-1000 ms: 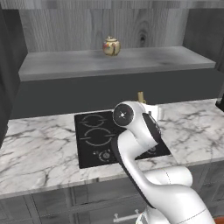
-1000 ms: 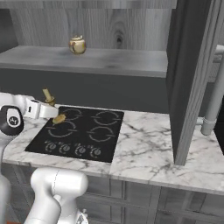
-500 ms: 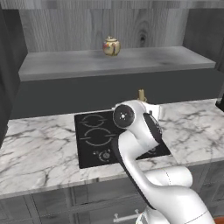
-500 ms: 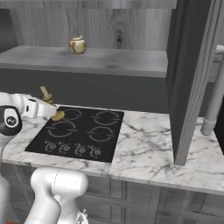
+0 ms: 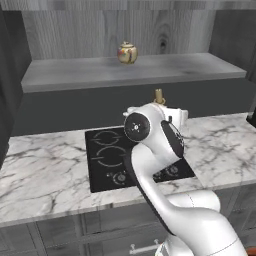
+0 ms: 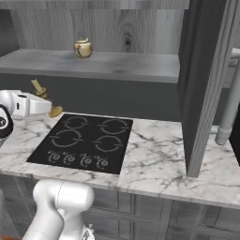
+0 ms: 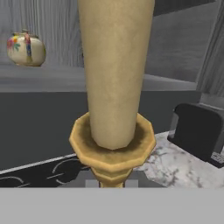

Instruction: Pick the candle and candle from the dining table and place them in the open cabinet. Close the cabinet after placing the objects.

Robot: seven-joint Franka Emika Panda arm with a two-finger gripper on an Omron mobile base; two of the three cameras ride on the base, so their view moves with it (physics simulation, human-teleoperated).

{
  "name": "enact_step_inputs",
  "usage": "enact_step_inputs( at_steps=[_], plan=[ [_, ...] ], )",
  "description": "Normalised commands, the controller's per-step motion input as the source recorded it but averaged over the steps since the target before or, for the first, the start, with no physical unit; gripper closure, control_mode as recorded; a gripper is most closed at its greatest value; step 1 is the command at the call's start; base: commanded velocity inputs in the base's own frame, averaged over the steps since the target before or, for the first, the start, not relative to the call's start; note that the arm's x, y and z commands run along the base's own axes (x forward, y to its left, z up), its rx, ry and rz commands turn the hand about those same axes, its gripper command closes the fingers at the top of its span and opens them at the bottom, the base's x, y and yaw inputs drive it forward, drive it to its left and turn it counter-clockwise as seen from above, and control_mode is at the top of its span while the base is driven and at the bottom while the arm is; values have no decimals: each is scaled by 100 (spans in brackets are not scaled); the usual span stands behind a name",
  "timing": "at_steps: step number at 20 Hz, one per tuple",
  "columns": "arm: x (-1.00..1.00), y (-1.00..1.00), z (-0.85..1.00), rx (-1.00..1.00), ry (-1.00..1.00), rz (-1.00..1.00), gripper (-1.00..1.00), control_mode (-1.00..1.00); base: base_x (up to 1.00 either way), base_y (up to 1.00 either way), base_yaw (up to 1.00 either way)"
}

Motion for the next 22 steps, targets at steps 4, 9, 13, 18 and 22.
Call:
enact_step_inputs(
  at_steps=[4,9,13,18,22],
  plan=[
    [-38,24,46,0,0,0,100,-100,0,0,0],
    [-65,22,46,0,0,2,100,-100,0,0,0],
    [-46,35,43,1,0,7,100,-100,0,0,0],
    [-3,40,31,8,0,16,100,-100,0,0,0],
    [13,22,20,15,0,17,100,-100,0,0,0]
  ],
)
